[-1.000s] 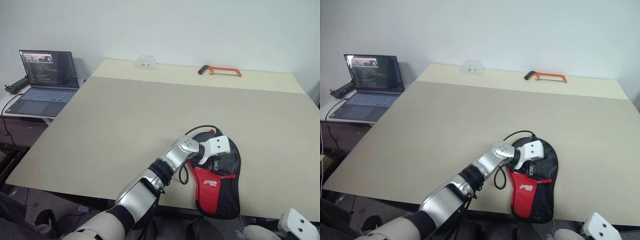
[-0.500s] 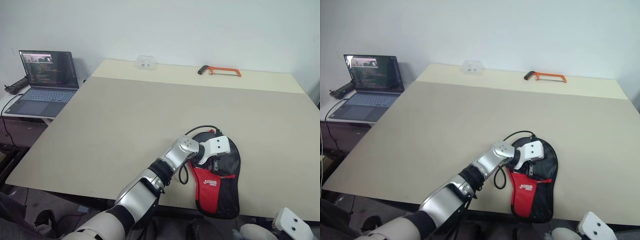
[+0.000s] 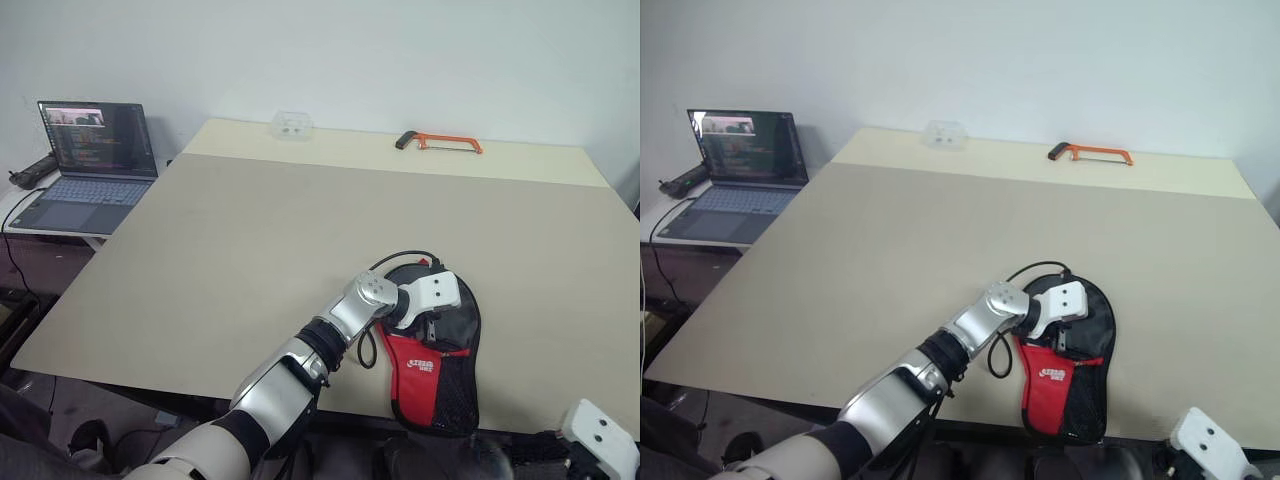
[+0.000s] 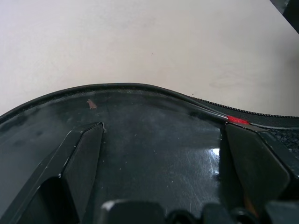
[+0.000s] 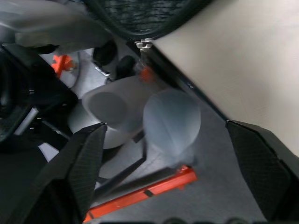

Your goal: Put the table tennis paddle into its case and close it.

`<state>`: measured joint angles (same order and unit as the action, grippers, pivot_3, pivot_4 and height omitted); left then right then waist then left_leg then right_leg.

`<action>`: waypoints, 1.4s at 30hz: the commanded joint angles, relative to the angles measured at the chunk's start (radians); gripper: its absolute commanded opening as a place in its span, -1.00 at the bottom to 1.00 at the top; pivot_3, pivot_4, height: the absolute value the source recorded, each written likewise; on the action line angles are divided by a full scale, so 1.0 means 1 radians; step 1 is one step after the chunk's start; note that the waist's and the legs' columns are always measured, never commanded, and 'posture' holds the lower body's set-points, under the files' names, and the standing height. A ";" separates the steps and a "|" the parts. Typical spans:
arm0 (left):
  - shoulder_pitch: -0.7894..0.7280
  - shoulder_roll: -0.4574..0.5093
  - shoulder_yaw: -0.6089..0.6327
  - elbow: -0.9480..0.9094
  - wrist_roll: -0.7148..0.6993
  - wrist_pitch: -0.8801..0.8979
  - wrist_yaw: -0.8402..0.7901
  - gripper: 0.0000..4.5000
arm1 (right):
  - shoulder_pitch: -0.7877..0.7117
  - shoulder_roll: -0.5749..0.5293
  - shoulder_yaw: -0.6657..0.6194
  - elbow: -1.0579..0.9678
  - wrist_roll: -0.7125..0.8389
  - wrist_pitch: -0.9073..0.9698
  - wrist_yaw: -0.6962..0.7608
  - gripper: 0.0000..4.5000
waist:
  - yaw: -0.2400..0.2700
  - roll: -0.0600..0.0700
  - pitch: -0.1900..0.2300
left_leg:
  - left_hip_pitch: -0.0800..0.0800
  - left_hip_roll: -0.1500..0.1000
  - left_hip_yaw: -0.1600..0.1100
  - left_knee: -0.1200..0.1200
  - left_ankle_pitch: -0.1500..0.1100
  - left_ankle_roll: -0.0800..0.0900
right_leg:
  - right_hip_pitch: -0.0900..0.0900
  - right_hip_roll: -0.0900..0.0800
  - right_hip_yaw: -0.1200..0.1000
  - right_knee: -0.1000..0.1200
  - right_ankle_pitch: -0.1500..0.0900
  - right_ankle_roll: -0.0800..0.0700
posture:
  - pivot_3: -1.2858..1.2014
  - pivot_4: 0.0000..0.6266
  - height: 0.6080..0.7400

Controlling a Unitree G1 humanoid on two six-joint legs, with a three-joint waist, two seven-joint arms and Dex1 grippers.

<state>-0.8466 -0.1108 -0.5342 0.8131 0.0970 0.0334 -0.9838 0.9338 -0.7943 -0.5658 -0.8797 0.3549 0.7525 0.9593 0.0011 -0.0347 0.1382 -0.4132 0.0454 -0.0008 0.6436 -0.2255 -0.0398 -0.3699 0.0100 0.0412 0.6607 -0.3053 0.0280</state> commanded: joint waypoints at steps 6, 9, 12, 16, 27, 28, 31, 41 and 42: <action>0.007 0.010 0.056 -0.031 -0.046 0.120 -0.088 1.00 | -0.315 -0.022 -0.196 0.093 0.193 0.065 -0.018 0.99 | -0.013 0.001 0.003 | 0.001 0.000 0.003 0.001 0.000 0.000 | 0.000 0.000 0.001 0.001 0.000 0.000 | 0.03 -0.52 1.00; -0.004 0.046 0.091 -0.100 -0.070 0.150 -0.128 1.00 | -0.459 -0.063 -0.165 0.145 0.252 0.106 -0.024 0.99 | -0.011 0.004 0.005 | 0.002 -0.002 0.004 0.001 0.000 0.000 | -0.001 0.000 0.002 0.002 0.003 0.004 | 0.03 -0.52 1.00; -0.013 0.102 0.117 -0.175 -0.095 0.181 -0.162 1.00 | -0.563 -0.134 -0.079 0.218 0.246 0.122 -0.023 0.99 | -0.010 0.007 0.009 | -0.002 -0.001 0.003 0.000 0.000 0.000 | -0.004 0.001 0.002 0.002 0.003 0.004 | 0.03 -0.52 1.00; -0.014 0.200 0.157 -0.273 -0.115 0.218 -0.189 1.00 | -0.692 -0.222 0.034 0.326 0.235 0.093 0.010 0.99 | -0.010 0.015 0.019 | -0.003 0.000 0.003 -0.001 0.000 0.000 | -0.006 0.002 0.003 0.004 0.002 0.004 | 0.03 -0.52 1.00; 0.098 0.739 0.417 -0.726 -0.360 0.513 -0.406 1.00 | -0.915 -0.418 0.191 0.695 0.160 -0.135 0.284 0.99 | -0.027 0.017 0.027 | -0.004 0.001 0.004 0.000 0.000 0.000 | -0.009 0.002 0.003 0.006 0.003 0.003 | 0.03 -0.52 1.00; 0.105 0.782 0.452 -0.738 -0.386 0.536 -0.411 1.00 | -0.929 -0.434 0.195 0.728 0.150 -0.148 0.302 0.99 | -0.029 0.018 0.029 | -0.004 0.001 0.004 0.000 0.000 0.000 | -0.009 0.002 0.003 0.006 0.003 0.003 | 0.03 -0.52 1.00; 0.113 0.869 0.528 -0.725 -0.439 0.579 -0.397 1.00 | -0.983 -0.457 0.214 0.813 0.130 -0.173 0.319 0.99 | -0.029 0.015 0.031 | -0.003 0.001 0.005 0.001 0.000 0.000 | -0.010 0.002 0.003 0.010 0.002 0.003 | 0.03 -0.52 1.00; 0.124 1.008 0.569 -0.704 -0.426 0.557 -0.355 1.00 | -1.079 -0.470 0.316 0.880 0.102 -0.208 0.416 0.99 | -0.030 0.014 0.033 | -0.002 0.001 0.006 0.003 0.001 0.000 | -0.013 0.001 0.004 0.019 0.001 0.002 | 0.03 -0.52 1.00; 0.129 1.004 0.573 -0.713 -0.433 0.568 -0.344 1.00 | -1.087 -0.466 0.330 0.883 0.097 -0.207 0.418 0.99 | -0.030 0.014 0.033 | -0.002 0.001 0.006 0.003 0.001 0.000 | -0.013 0.001 0.004 0.019 0.001 0.002 | 0.03 -0.52 1.00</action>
<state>-0.7021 0.8818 0.0127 0.1261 -0.3166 0.6026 -1.3447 -0.1372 -1.2469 -0.2467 0.0122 0.4537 0.5547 1.3554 -0.0285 -0.0207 0.1711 -0.4152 0.0469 0.0055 0.6464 -0.2248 -0.0400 -0.3833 0.0110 0.0453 0.6799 -0.3040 0.0296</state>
